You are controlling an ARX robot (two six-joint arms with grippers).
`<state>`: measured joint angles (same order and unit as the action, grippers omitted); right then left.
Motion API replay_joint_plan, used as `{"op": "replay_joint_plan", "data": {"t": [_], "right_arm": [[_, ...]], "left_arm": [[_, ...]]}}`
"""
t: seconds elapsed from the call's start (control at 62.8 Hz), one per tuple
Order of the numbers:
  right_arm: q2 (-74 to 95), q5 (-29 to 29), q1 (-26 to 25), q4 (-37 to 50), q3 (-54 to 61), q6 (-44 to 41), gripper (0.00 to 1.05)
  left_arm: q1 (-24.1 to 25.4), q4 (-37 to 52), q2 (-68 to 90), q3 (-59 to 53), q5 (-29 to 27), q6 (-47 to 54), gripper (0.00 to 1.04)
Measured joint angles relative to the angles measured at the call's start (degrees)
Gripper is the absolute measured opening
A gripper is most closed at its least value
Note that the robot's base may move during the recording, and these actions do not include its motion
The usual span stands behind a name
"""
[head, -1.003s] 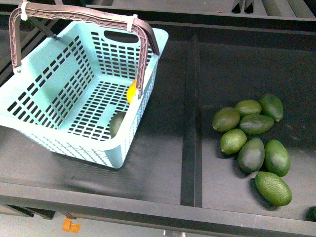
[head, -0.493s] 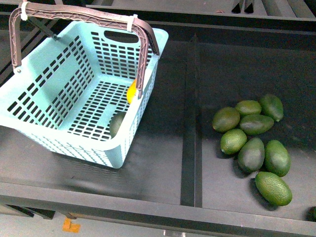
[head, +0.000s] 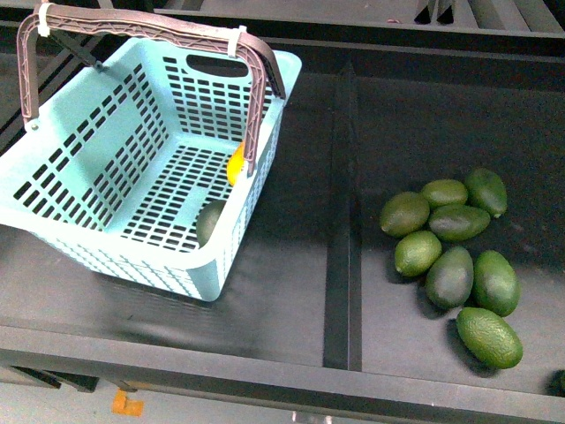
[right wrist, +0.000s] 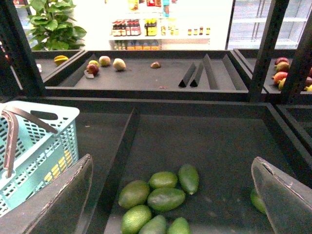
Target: Pick mango and avocado into basket
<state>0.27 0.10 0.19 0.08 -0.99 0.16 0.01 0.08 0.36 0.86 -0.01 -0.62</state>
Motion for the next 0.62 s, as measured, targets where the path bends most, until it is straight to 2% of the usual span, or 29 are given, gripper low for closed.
{"op": "replay_joint_plan", "data": {"t": [0.302,0.382,0.621], "right_arm": [[0.0,0.0,0.0,0.0,0.0,0.0,0.96],[0.0,0.0,0.0,0.0,0.0,0.0,0.96],[0.0,0.0,0.0,0.0,0.0,0.0,0.96]], "left_arm": [[0.0,0.0,0.0,0.0,0.0,0.0,0.02],[0.0,0.0,0.0,0.0,0.0,0.0,0.25],[0.0,0.0,0.0,0.0,0.0,0.0,0.77]]}}
